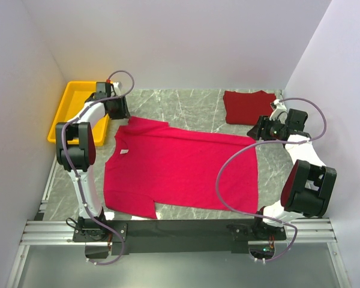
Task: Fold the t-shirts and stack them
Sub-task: Fold the tshirt
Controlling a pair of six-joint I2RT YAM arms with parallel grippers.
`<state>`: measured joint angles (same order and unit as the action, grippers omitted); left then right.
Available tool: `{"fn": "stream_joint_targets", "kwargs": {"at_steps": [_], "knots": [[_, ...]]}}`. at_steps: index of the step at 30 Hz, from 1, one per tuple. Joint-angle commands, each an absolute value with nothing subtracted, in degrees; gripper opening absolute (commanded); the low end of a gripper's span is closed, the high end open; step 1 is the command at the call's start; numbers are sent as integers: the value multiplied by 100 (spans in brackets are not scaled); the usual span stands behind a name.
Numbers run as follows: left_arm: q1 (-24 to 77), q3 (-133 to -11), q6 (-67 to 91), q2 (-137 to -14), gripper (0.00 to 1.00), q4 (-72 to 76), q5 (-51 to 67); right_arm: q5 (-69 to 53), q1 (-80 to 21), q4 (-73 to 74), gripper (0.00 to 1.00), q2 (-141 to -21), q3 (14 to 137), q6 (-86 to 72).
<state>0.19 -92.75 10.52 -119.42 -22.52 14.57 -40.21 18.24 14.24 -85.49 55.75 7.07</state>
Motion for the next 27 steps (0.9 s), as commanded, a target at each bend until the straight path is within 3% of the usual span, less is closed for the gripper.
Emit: {"fn": "stream_joint_targets", "kwargs": {"at_steps": [1,14,23,27], "knots": [[9,-9281,888,-11926,45,-2663,1388,-4122,1811,1292,65,-8279,5546,694],[18,-9457,765,-12050,36,-2944,1872,-4087,1811,1239,65,-8183,5476,668],[18,-9255,747,-11962,36,-3006,1828,-4122,1828,1222,65,-8200,5528,642],[9,-9176,729,-11883,28,-2918,2038,-4131,1828,1213,65,-8209,5555,607]]}}
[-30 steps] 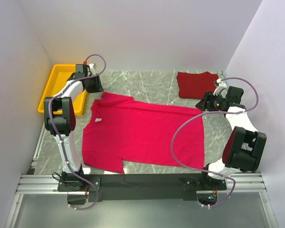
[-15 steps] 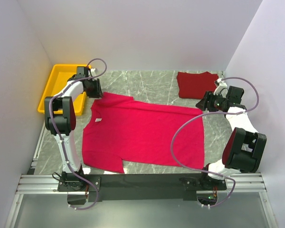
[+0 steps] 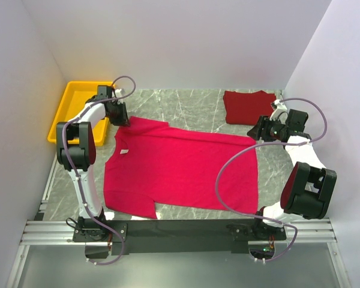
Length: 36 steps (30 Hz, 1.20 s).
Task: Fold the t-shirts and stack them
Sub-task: Fold the tshirt
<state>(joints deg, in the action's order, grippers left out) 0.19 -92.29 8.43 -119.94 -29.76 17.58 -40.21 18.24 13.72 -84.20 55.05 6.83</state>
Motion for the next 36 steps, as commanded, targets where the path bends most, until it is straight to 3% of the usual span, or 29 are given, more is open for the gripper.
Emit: {"fn": "stream_joint_targets", "kwargs": {"at_steps": [1,10,18,21,24,25,28,36], "knots": [[9,-9167,721,-11839,23,-2909,2091,-4131,1828,1213,65,-8209,5555,606],[9,-8623,633,-11418,4,-2559,2416,-4122,1854,1169,65,-8156,5511,598],[-351,-7639,396,-10697,6,-1864,2794,-4175,1854,1143,65,-8191,5484,598],[-387,-7418,273,-10547,9,-1828,2979,-4184,1854,1125,65,-8209,5458,580],[-404,-7304,141,-10538,18,-1942,3032,-4201,1863,1081,65,-8209,5432,563],[-404,-7278,97,-10547,28,-1977,3032,-4201,1855,1072,65,-8200,5432,563],[-396,-7251,62,-10556,43,-2170,2927,-4201,1854,1063,65,-8191,5414,571],[-510,-6960,605,-9949,55,-1521,1995,-4262,1854,976,65,-8227,5396,545]]}}
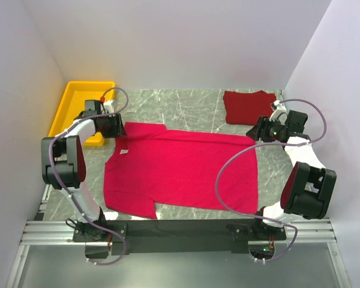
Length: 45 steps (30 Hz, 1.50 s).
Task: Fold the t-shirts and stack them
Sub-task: Fold the tshirt
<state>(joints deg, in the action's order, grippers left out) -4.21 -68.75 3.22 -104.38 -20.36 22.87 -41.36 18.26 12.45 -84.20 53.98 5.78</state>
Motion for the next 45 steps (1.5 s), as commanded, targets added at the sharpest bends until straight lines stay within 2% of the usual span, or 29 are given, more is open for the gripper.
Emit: {"fn": "stream_joint_targets", "kwargs": {"at_steps": [1,13,27,39,41,45], "knots": [[-527,-7039,772,-10028,57,-1503,2108,-4263,1854,984,65,-8253,5388,536],[-518,-8937,1476,-11715,56,-2012,2540,-4236,1854,1011,65,-8183,5326,563],[-413,-9518,1459,-12542,54,-2206,2742,-4201,1854,1046,65,-8218,5414,536],[-396,-9589,1354,-12674,31,-2320,2971,-4184,1854,1046,65,-8235,5423,501],[-404,-9598,1336,-12674,24,-2329,3006,-4192,1854,1063,65,-8235,5432,510],[-404,-9607,1257,-12613,4,-2320,3198,-4184,1846,1072,65,-8235,5441,518]]}}
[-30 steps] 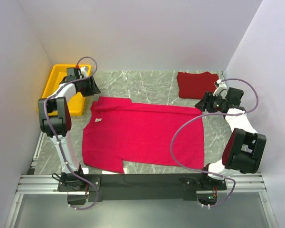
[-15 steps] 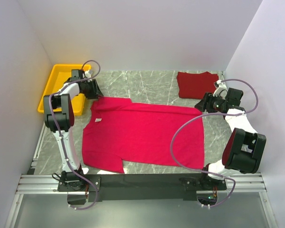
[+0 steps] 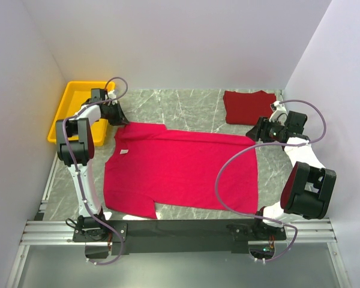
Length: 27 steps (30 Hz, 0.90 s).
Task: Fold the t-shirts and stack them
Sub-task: Fold the tshirt
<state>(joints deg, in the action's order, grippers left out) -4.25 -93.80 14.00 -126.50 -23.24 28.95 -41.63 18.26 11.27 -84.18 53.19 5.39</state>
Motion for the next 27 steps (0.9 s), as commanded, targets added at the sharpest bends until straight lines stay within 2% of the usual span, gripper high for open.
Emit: {"fn": "stream_joint_targets", "kwargs": {"at_steps": [1,8,17,27], "knots": [[-404,-9598,1248,-12569,1,-2277,3251,-4192,1854,1072,65,-8227,5458,510],[-431,-9203,1064,-11849,1,-1943,3910,-4184,1872,1072,65,-8183,5397,536],[-554,-7982,1020,-10707,1,-1644,4455,-4236,1890,1002,65,-8139,5326,501],[-650,-6874,633,-9958,1,-1748,5238,-4289,1898,1002,65,-8148,5326,527]]}}
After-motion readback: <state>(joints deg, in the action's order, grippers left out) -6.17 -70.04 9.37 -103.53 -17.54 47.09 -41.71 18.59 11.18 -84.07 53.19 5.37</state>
